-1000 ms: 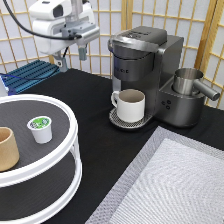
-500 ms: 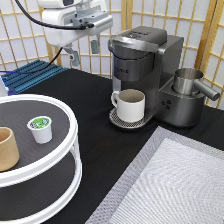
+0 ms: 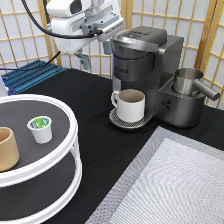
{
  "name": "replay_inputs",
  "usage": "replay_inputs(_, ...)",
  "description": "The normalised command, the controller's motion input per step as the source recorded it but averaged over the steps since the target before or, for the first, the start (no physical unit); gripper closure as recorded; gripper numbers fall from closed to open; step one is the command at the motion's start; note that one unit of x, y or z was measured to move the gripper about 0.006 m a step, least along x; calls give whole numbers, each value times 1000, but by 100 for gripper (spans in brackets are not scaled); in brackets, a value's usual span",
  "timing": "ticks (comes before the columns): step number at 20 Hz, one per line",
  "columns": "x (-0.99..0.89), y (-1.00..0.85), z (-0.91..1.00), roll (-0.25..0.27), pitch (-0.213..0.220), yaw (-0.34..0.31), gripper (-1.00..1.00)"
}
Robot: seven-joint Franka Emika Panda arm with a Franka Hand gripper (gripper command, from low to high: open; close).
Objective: Make coffee
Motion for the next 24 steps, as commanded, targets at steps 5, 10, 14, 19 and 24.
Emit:
replay_inputs(5,329,353,371,27,42,-114,-100)
replay_inputs(10,287,526,710,-3,38,-112,-100)
replay_inputs(14,332,598,771,-46,43,-100,-100)
replay_inputs(19,290,578,380,-38,40,-80,-100)
replay_inputs(24,216,579,223,-98,38,-54,-100)
